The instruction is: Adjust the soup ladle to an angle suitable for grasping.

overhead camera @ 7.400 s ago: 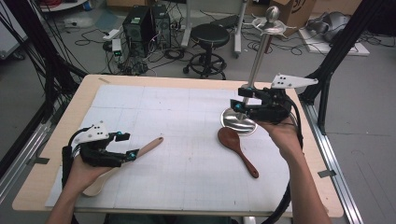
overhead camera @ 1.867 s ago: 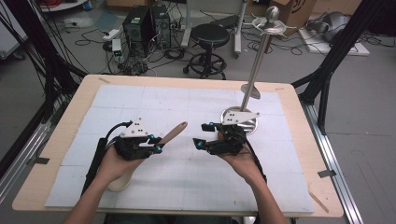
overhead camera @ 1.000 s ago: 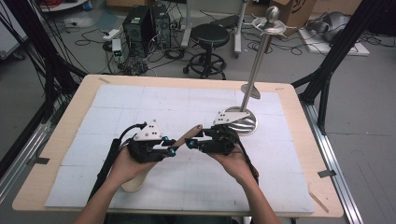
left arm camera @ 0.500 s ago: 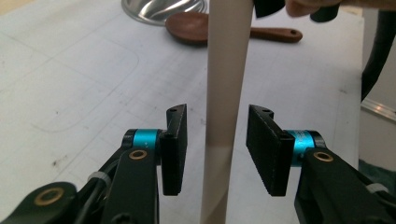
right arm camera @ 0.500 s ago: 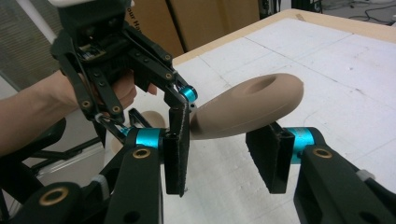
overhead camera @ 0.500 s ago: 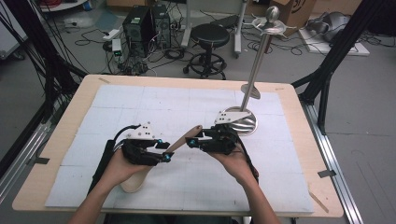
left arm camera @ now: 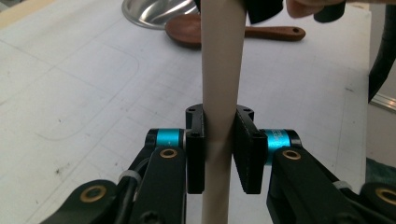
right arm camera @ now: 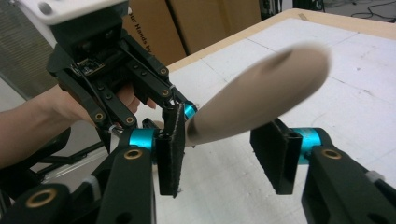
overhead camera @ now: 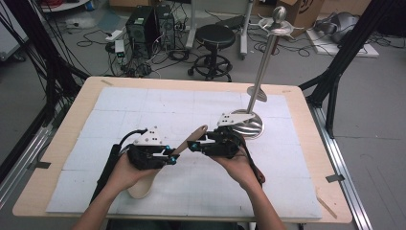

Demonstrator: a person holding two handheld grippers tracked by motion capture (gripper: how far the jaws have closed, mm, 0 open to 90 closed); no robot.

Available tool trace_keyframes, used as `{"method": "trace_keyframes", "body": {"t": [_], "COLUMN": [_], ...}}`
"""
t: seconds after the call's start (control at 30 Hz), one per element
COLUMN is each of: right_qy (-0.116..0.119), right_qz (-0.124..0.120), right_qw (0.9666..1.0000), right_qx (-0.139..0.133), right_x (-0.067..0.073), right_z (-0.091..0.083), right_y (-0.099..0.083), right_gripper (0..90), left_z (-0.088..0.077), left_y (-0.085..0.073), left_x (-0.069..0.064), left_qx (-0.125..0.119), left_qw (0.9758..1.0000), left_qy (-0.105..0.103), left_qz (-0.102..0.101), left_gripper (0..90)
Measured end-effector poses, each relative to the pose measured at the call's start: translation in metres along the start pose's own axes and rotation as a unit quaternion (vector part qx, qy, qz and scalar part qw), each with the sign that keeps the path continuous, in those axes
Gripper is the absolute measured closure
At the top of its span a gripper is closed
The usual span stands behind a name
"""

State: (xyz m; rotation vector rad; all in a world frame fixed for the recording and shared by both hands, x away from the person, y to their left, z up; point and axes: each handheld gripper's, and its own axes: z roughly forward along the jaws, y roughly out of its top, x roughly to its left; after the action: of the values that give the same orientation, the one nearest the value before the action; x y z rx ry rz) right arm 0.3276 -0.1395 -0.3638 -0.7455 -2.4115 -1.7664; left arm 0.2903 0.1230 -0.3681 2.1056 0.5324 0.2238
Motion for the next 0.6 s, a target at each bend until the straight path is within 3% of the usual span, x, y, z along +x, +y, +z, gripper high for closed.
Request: {"method": "trace_keyframes", "body": {"t": [0.13, 0.3, 0.6], "right_qy": [0.004, 0.019, 0.041], "right_qz": [-0.002, -0.004, -0.009], "right_qw": [1.0, 0.9998, 0.9991], "right_qx": [-0.003, -0.008, -0.01], "right_x": [0.004, 0.007, 0.011], "right_z": [0.0, -0.006, -0.01], "right_y": [0.003, 0.008, 0.019], "right_gripper": [62.2, 66.7, 70.3], "left_z": [0.001, -0.002, -0.008], "left_y": [0.006, 0.01, 0.01], "left_x": [-0.004, -0.007, 0.0], "left_qx": [-0.005, -0.016, -0.041], "left_qw": [0.9999, 0.9998, 0.9986], "left_qy": [0.009, 0.004, -0.025], "left_qz": [0.004, 0.007, -0.022], "left_gripper": [76.4, 76.3, 70.9]}}
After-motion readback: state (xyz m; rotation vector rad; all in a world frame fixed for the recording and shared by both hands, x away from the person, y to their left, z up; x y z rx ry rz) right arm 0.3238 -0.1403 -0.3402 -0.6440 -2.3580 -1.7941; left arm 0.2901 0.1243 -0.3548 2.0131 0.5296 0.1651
